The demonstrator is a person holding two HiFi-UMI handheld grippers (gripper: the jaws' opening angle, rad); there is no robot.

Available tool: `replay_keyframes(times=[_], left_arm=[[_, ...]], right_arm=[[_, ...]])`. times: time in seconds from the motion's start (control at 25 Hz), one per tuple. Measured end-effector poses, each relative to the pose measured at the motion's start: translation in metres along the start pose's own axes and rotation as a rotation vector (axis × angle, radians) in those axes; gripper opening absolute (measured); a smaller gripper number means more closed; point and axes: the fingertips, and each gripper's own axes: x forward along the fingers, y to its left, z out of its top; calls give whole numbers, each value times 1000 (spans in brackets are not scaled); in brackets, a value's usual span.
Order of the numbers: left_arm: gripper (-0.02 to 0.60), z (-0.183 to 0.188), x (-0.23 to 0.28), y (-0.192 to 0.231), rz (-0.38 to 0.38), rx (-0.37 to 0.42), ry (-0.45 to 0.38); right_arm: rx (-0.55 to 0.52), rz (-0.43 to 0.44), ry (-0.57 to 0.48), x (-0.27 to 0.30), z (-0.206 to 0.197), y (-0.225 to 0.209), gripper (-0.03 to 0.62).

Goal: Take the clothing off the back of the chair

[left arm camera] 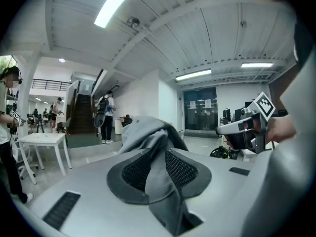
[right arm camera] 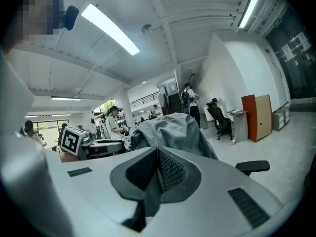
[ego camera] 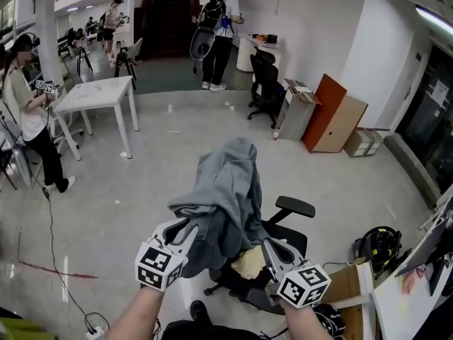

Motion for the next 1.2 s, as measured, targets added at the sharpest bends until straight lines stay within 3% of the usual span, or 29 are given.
replay_keyframes(times=[0.2, 0.36, 0.6, 0.76, 0.92, 1.2], left_arm=[[121, -4, 20, 12, -7, 47, 25], [151, -1, 32, 21, 8, 49, 48], [227, 4, 46, 20, 34, -19, 45], [285, -8, 51, 22, 57, 15, 109], [290, -17, 51, 26, 83, 31, 146], [290, -22, 54, 26, 87, 49, 167]], right_arm=[[-17, 24, 24, 44, 4, -18, 22], [-17, 67, 57, 74, 13, -29, 100], [-12, 153, 102, 112, 23, -56, 256], [-38, 220, 167, 142, 21, -68, 341], [-30, 262, 234, 166, 11, -78, 362], [108, 352, 310, 203, -3, -75, 393]])
